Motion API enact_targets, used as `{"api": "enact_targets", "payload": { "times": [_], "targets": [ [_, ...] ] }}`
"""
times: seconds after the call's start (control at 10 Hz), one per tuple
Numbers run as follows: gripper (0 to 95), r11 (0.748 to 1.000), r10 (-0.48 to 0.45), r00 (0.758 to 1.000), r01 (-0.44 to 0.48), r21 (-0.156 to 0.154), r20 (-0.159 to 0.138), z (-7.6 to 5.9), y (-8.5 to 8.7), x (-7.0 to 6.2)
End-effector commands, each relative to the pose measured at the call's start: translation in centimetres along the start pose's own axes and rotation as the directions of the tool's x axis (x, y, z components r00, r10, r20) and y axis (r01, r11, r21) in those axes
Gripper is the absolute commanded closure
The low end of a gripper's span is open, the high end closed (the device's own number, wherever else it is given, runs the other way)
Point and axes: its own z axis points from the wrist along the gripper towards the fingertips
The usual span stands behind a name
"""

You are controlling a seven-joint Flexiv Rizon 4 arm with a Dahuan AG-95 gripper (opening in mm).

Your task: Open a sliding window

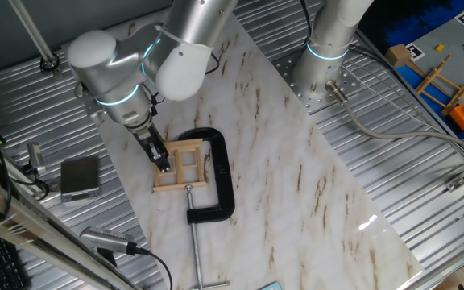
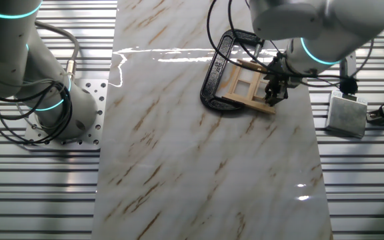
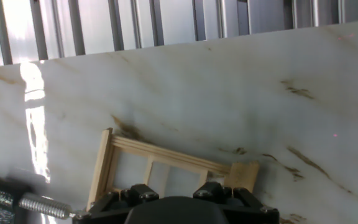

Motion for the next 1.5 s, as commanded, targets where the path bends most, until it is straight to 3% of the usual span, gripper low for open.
{"api": "enact_targets", "payload": {
  "times": [0.1,1.5],
  "targets": [
    [38.0,1.0,0.007,1.0,-0.007,0.002,-0.001,0.08,0.04,0.05],
    [38.0,1.0,0.005,1.0,-0.005,-0.014,-0.001,0.72,0.26,0.13]
  ]
}}
